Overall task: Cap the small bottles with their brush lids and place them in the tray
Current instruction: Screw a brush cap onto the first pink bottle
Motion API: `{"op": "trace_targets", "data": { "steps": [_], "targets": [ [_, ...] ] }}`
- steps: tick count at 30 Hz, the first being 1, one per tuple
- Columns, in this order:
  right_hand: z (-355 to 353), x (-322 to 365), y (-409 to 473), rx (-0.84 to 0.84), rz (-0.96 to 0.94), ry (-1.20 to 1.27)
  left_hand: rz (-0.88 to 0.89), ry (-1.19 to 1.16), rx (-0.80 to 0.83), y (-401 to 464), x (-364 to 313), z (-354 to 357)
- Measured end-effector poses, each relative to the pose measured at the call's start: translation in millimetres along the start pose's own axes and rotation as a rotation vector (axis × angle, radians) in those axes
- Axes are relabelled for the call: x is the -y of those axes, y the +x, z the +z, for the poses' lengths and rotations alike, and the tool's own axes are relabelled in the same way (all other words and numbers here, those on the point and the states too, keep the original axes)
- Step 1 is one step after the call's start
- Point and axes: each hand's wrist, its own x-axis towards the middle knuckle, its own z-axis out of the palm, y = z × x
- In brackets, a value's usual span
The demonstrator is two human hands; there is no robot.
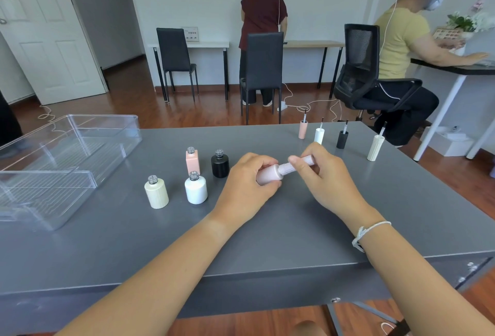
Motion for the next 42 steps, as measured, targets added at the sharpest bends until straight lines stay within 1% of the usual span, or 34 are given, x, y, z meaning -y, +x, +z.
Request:
{"op": "trace_targets", "data": {
  "steps": [2, 4, 6, 10, 14, 20, 24, 26, 29, 35, 38, 42],
  "targets": [
    [-1.3, -1.1, -0.6, 0.004, 0.033, -0.045, 0.01, 0.008, 0.007, -0.5, -0.5, 0.4],
    [-0.6, -2.5, -2.7, 0.047, 0.049, 0.007, 0.015, 0.014, -0.005, -0.7, -0.8, 0.6],
    [-0.2, -4.0, -3.6, 0.086, 0.025, 0.077, 0.008, 0.008, -0.025, -0.4, -0.9, 0.4],
    [-1.3, -5.0, -2.7, 0.023, 0.005, 0.114, 0.013, 0.012, -0.025, -0.3, -1.3, -0.5],
    [-1.3, -5.0, -4.6, -0.047, 0.031, 0.061, 0.016, 0.022, -0.021, -0.7, -0.6, -0.3],
    [-2.5, -4.0, -4.7, -0.032, 0.015, 0.134, 0.01, 0.016, -0.033, -0.2, -0.7, -0.1],
    [-2.2, -5.0, -5.5, -0.082, 0.04, 0.111, 0.021, 0.022, -0.023, -0.3, -0.2, 0.3],
    [-3.7, -3.4, -6.0, -0.1, 0.022, 0.143, 0.019, 0.017, -0.028, -0.1, 0.1, 0.2],
    [-4.4, -3.1, -5.8, -0.071, -0.004, 0.165, 0.019, 0.014, -0.035, -0.2, 0.2, 0.0],
    [-2.2, -3.4, -4.7, -0.114, 0.081, 0.085, 0.043, 0.036, -0.015, -0.8, 0.2, 0.2],
    [-3.6, -2.8, -6.1, -0.095, 0.054, 0.163, 0.029, 0.033, -0.029, 0.1, 1.1, 0.2],
    [-3.3, -3.0, -6.6, -0.051, 0.015, 0.156, 0.029, 0.027, -0.033, 0.3, 1.5, 0.4]
  ]
}}
